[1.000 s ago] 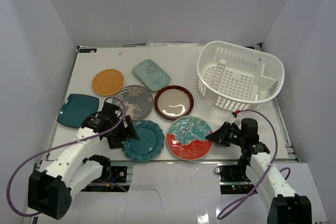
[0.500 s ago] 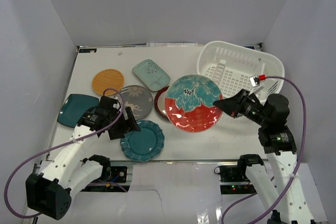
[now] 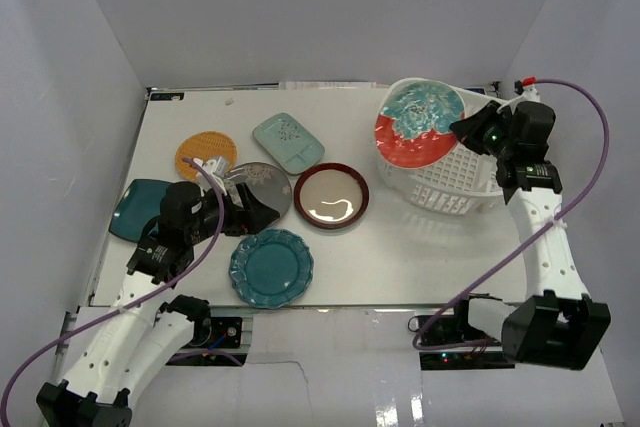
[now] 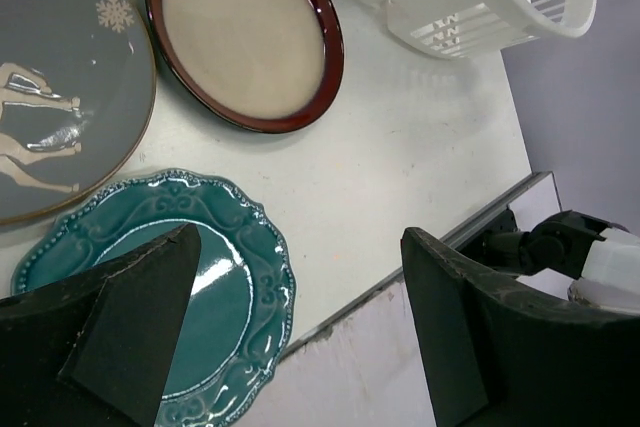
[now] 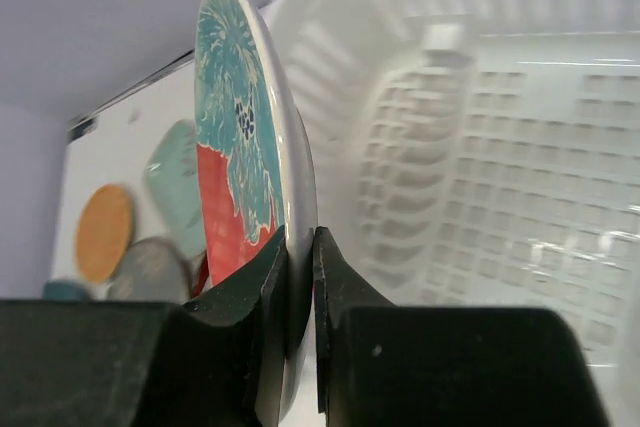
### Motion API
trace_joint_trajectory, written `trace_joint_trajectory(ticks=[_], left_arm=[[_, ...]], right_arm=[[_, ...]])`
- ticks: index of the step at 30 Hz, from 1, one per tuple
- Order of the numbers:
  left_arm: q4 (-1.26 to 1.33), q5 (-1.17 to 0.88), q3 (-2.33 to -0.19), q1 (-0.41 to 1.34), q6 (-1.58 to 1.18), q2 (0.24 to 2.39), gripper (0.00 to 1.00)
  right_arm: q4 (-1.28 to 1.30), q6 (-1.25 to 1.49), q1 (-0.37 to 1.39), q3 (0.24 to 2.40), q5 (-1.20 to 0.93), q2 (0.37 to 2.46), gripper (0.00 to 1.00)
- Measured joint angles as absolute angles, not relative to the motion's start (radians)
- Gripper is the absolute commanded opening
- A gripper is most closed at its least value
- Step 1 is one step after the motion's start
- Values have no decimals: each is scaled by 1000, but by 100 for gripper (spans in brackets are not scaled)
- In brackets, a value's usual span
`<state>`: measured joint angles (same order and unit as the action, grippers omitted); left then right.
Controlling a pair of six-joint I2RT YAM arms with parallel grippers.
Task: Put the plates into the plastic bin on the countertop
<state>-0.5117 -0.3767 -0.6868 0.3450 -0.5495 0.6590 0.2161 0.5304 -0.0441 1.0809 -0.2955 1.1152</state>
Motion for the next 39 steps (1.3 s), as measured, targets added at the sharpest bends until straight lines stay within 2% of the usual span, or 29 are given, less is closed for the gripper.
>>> trace_joint_trajectory(ticks=[6,12,15,16,19,21,28,31,35,36,39], left_arm=[[-427,-377,-664,349,-514,712,91],[-402,-368,-682,382,-445,741,91],[-388,-358,-680,389,-426,734,91],[-387,-352,-680,390,-419,730,91],[-387,-334,-680,393,-409,718,91],[-388,-324,-680,395,-404,712,91],[-388,-309,-680,402,-399,705,91],[-388,-296,-680,402,-399,701,91],[-388,-267,-681,403,-398,698,91],[-389,-254,-682,403,-398,695,91],[-392,-208,-696,403,-399,678,91]], right_arm=[[204,482,-191,1063,-140,1293,8],[160,508,-208,1037,-160,1466,8],[104,532,-199,1021,-185,1496,28],[91,535,-199,1015,-177,1496,46],[63,535,-203,993,-121,1496,81],[61,525,-207,978,-86,1495,87],[97,479,-200,999,-44,1403,88],[109,459,-137,1008,-39,1314,84],[75,448,191,977,-54,1169,68],[44,455,302,943,-71,1136,54],[-36,500,570,812,-97,1091,37]])
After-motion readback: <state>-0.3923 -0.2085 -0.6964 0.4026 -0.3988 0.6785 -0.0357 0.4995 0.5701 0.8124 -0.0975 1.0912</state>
